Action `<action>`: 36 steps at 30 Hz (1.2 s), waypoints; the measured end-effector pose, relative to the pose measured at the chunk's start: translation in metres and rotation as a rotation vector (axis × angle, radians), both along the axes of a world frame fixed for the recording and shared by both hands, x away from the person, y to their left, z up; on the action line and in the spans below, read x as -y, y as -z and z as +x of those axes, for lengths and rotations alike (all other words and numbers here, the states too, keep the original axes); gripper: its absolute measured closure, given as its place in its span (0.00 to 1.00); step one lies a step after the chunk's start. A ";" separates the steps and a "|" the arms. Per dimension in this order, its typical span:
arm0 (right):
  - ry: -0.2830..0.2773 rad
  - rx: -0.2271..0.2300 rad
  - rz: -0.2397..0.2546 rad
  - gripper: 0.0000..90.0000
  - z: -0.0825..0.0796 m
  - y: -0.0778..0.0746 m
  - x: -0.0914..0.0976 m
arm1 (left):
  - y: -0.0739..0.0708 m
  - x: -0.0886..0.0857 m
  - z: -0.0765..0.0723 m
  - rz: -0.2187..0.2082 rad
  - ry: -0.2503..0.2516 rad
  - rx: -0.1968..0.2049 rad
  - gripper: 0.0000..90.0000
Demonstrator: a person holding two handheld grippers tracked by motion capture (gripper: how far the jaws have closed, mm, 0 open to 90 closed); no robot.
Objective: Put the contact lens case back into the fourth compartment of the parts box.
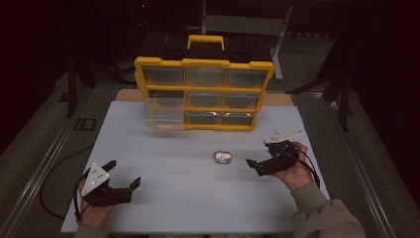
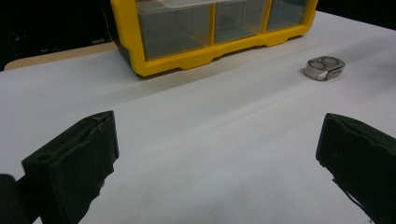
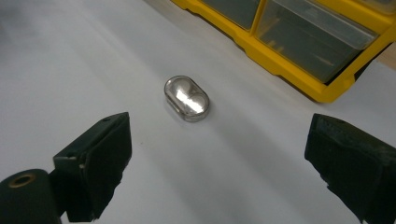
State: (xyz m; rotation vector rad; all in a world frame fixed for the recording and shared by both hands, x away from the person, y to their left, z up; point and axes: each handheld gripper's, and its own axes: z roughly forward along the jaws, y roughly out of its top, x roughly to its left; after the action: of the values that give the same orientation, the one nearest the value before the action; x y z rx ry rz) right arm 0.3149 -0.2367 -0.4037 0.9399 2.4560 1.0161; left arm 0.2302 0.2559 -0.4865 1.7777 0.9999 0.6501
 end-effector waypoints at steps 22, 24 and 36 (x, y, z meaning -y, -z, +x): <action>-0.025 -0.034 -0.049 0.08 0.041 -0.004 -0.013 | 0.001 0.001 0.001 0.012 -0.003 -0.007 0.00; -0.027 -0.037 -0.050 0.08 0.044 -0.003 -0.015 | 0.001 0.001 0.001 0.011 -0.002 -0.008 0.00; -0.050 -0.052 -0.108 0.08 0.059 0.001 -0.026 | 0.001 0.001 0.001 0.015 -0.003 -0.011 0.00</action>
State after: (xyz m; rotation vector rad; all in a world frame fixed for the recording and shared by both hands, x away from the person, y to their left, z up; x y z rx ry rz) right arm 0.3740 -0.2106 -0.4049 0.8854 2.5601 0.8756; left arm 0.2310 0.2548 -0.4880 1.7952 1.0073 0.6522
